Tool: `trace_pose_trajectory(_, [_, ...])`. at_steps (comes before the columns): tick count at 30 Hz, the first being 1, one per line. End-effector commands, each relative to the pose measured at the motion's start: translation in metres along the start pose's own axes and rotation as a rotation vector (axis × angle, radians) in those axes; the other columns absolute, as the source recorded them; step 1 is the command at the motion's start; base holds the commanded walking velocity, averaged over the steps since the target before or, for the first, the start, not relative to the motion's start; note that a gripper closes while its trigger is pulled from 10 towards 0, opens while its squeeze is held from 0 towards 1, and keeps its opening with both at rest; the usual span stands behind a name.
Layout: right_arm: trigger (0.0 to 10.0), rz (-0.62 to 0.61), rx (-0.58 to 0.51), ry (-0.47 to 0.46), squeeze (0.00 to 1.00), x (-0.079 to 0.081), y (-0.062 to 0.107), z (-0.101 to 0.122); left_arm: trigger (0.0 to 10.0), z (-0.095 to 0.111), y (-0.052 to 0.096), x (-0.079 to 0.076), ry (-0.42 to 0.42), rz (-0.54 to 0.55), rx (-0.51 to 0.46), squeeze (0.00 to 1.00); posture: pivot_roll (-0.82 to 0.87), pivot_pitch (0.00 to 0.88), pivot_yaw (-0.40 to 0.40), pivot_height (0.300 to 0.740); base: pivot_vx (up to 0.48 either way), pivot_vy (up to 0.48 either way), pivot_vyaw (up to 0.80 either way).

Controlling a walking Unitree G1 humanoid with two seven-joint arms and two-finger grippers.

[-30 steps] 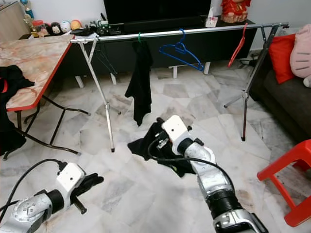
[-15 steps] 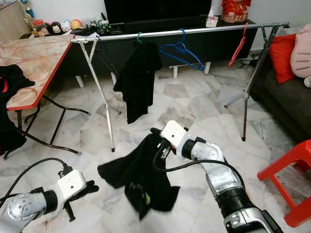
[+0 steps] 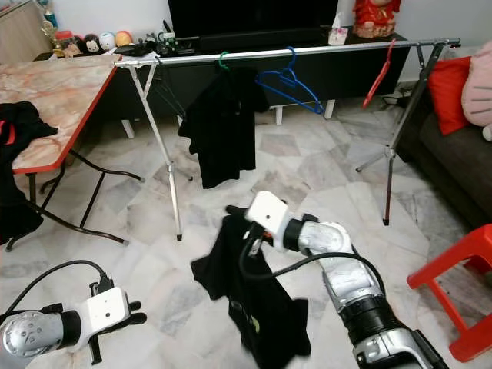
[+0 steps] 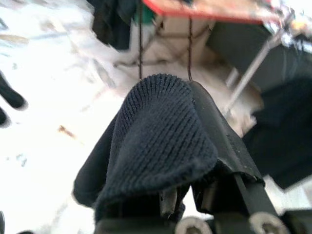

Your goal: Hang hanger

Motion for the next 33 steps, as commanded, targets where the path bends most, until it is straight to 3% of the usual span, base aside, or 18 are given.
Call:
trace_pose_trajectory(1, [0.0,0.019,-0.05,0.017,0.0,0.0,-0.002,0.013,10.0,-0.006,-0.001,-0.002,-0.01,-0.007,0.022,1.0,-0.04,0.001,0.034,0.74,0.0,0.0,0.0])
trace_pose_trajectory(11, [0.0,0.111,-0.066,0.03,0.0,0.008,0.002,0.019,10.0,-0.003,-0.006,0.004,-0.013,0.025,-0.013,1.0,-0.04,0.01,0.037,0.74,0.0,0.0,0.0])
trace_pose_trajectory(18, [0.0,0.156,-0.047,0.054,0.0,0.007,0.004,0.016,10.0,0.005,-0.006,0.017,-0.008,0.077,-0.056,1.0,-0.03,0.014,0.034,0.74,0.0,0.0,0.0])
trace_pose_trajectory(25, [0.0,0.155,-0.097,0.072,0.0,0.006,-0.003,0.03,10.0,-0.001,-0.004,-0.001,0.089,-0.062,-0.026,1.0,-0.03,0.014,0.034,0.74,0.0,0.0,0.0])
trace_pose_trajectory(30, [0.0,0.153,-0.103,0.072,0.0,0.006,-0.004,0.032,10.0,-0.001,-0.004,-0.004,0.092,-0.079,-0.021,1.0,-0.03,0.014,0.034,0.74,0.0,0.0,0.0])
trace_pose_trajectory(33, [0.0,0.172,-0.14,0.088,0.0,0.012,-0.008,0.043,10.0,-0.001,0.004,-0.01,0.138,-0.135,-0.007,1.0,-0.03,0.015,0.035,0.74,0.0,0.0,0.0])
Point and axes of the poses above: a point about 5 cm out from each wrist's last joint towards the gripper, its own y axis pointing back from the gripper into the wrist, its own z axis along the axis of the wrist's last joint, x = y × z, the point moved 4 cm from there along -y, pointing out of the wrist towards the gripper, and after that the axes turned 12 degrees about y, right-handed, at the moved point
